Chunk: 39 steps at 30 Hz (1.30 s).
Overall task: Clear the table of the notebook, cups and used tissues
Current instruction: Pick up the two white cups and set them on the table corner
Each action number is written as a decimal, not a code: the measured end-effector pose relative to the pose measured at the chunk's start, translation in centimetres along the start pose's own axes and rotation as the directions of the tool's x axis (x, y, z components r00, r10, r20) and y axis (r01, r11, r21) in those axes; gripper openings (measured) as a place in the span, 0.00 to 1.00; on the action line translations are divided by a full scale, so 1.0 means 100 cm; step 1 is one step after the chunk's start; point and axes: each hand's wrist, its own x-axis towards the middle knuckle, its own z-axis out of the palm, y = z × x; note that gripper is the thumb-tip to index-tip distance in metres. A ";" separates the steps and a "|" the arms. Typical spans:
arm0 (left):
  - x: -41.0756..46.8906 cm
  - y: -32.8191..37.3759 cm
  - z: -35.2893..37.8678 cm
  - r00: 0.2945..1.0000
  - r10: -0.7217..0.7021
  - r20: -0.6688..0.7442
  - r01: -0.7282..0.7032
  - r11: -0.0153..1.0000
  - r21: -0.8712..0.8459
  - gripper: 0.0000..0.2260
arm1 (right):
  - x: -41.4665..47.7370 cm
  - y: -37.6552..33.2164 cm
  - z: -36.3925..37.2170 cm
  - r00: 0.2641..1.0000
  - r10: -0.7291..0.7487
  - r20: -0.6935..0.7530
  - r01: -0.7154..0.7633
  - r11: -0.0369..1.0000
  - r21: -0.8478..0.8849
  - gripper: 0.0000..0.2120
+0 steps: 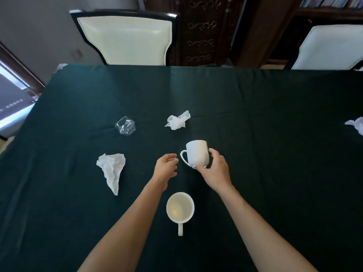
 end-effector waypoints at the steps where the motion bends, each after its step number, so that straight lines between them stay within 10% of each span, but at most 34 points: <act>1: 0.006 0.004 0.004 1.000 -0.001 0.005 0.001 1.000 0.002 0.15 | 0.006 -0.002 0.002 1.000 0.020 0.015 -0.020 1.000 -0.004 0.37; 27: 0.022 0.022 0.018 0.993 -0.119 0.006 0.118 0.975 -0.187 0.13 | 0.042 0.002 0.000 0.996 0.036 0.078 -0.041 0.997 0.065 0.53; 39: -0.061 0.028 0.043 0.998 0.023 0.059 -0.010 0.976 -0.219 0.07 | -0.001 0.001 -0.046 0.992 -0.120 -0.047 0.129 0.943 0.306 0.40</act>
